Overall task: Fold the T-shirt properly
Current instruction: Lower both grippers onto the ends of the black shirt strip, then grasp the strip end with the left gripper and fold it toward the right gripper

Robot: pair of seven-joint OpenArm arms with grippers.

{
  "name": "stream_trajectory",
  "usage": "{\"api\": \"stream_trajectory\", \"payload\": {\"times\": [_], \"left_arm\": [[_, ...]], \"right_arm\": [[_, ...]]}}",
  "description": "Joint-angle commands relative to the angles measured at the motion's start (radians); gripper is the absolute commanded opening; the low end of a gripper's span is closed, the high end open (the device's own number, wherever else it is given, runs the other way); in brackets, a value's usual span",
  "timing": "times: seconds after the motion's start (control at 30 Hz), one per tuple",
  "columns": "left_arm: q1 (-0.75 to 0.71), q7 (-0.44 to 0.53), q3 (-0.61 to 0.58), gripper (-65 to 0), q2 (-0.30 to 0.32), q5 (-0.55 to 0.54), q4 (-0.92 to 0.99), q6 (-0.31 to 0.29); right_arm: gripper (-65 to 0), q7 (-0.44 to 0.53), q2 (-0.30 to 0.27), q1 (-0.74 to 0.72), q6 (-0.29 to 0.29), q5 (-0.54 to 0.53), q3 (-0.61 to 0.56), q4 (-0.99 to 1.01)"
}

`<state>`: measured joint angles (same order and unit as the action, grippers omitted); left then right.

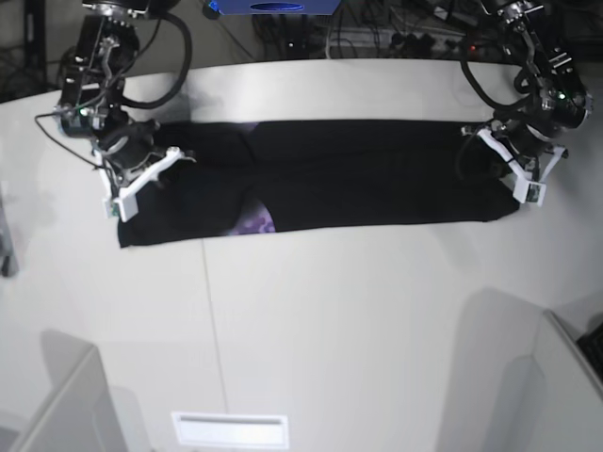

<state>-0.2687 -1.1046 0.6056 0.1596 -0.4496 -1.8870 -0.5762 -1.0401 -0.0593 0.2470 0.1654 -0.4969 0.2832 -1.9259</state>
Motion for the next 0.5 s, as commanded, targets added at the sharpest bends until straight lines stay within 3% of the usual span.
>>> {"api": "stream_trajectory", "payload": {"times": [0.0,0.3,0.47], "left_arm": [[0.003,0.017,-0.005,-65.0,-0.001,-0.008,-0.030,-0.003],[0.009,0.017,-0.145,-65.0,-0.081,-0.002,-0.055,0.003],[0.010,0.019,-0.235,-65.0,-0.096,-0.010,-0.052,0.094]], "right_arm": [[-65.0,0.017,-0.006,-0.008,0.004,-0.013,0.003,-0.016],[-65.0,0.017,-0.006,-0.008,0.004,-0.013,0.003,-0.014],[-65.0,0.017,-0.006,-0.008,0.004,-0.013,0.003,-0.014]]}}
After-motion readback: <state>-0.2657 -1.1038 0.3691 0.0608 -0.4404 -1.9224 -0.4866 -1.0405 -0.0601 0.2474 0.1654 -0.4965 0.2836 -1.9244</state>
